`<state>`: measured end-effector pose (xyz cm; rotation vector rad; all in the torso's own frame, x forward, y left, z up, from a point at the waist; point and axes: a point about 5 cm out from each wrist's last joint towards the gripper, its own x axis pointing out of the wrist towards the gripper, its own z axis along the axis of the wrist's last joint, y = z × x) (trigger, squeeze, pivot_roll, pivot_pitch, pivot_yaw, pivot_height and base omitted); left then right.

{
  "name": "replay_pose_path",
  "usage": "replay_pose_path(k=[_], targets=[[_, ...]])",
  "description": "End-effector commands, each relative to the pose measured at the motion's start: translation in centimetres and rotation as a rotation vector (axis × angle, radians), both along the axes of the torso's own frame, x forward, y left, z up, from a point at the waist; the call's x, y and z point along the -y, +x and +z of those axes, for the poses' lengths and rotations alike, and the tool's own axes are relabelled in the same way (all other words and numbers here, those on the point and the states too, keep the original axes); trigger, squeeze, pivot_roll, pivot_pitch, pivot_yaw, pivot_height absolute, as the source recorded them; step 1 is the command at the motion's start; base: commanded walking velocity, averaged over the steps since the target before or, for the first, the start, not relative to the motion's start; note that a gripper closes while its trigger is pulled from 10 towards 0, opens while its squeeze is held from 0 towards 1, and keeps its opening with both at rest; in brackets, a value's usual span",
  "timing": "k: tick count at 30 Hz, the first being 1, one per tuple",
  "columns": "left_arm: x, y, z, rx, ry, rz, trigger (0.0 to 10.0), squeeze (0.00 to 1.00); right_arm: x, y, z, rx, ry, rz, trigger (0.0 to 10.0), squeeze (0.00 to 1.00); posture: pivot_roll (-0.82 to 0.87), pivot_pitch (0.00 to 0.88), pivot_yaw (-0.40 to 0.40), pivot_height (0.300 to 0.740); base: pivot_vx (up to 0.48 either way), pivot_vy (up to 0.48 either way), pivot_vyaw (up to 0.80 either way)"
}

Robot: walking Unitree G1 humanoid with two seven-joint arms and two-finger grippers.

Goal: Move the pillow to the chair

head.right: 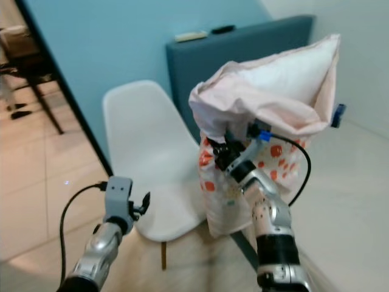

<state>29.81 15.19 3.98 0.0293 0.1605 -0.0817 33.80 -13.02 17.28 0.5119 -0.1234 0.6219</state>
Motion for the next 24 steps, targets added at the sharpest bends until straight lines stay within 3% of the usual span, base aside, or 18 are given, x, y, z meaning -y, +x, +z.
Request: replay_pose_path(k=[1, 11, 12, 16, 24], targets=[[-0.6, -0.2, -0.3, -0.018, 0.005, 0.014, 10.0, 0.0, -1.1, 0.1, 1.5, 0.07, 0.03, 0.046, 10.0, 0.0, 0.03, 0.0, -0.008, 0.74, 0.0, 0.0, 0.77], [-0.4, -0.2, -0.4, -0.02, -0.004, 0.008, 10.0, 0.0, -0.5, 0.4, 1.5, 0.07, 0.028, -0.009, 10.0, 0.0, 0.03, 0.0, -0.004, 0.74, 0.0, 0.0, 0.75], [-0.3, -0.2, -0.4, -0.021, -0.007, -0.002, 10.0, 0.0, -0.1, 0.8, 1.1, 0.045, 0.007, -0.071, 10.0, 0.0, 0.03, 0.0, -0.003, 0.74, 0.0, 0.0, 0.0], [0.0, -0.3, -0.3, -0.013, 0.0, -0.037, 10.0, 0.0, 0.3, 1.4, 0.3, -0.018, -0.032, -0.132, 10.0, 0.0, 0.03, 0.0, 0.001, 0.74, 0.0, 0.0, 0.0], [0.2, -0.1, -0.1, -0.006, 0.0, -0.05, 10.0, 0.0, 0.5, 1.3, 0.4, -0.011, -0.027, -0.139, 10.0, 0.0, 0.02, 0.0, 0.007, 0.74, 0.278, 0.0, 0.0]])
